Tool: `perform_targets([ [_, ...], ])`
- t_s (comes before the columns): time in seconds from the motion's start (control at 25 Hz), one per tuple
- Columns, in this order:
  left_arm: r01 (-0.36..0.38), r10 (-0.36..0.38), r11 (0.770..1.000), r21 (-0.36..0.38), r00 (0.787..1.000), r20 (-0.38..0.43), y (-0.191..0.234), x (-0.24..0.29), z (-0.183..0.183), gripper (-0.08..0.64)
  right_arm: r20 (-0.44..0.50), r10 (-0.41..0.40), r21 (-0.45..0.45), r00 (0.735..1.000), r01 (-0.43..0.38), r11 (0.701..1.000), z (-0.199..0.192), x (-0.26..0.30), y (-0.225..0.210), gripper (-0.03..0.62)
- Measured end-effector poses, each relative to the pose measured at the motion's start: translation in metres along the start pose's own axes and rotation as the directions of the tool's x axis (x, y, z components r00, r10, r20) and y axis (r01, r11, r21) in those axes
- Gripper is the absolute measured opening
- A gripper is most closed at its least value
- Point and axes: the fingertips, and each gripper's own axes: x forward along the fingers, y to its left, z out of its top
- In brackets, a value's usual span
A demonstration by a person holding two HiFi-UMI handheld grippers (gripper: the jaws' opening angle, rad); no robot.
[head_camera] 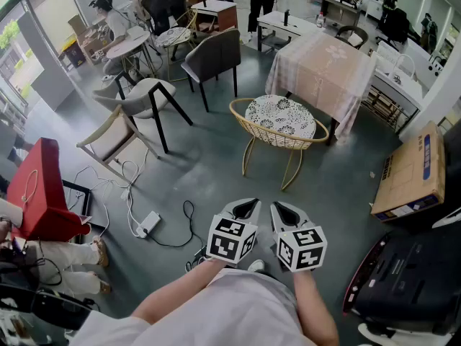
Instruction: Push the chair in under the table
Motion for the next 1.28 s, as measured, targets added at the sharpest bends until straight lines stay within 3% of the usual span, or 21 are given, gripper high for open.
perform_targets([
  [0.64,-0.045,0.045,0.999,0.016,0.999,-0.030,0.000,0.028,0.000,0.005,-0.034,0.033,0.046,0.999,-0.032,0.998,-0.016,0.005,-0.031,0.005],
  [1.28,-0.046,0.046,0.999,0.005,0.997,-0.063,0.072,0.096,0.034,0.005,-0.112,-0.009,-0.024,0.994,0.006,1.000,0.007,0.082,-0.081,0.005],
])
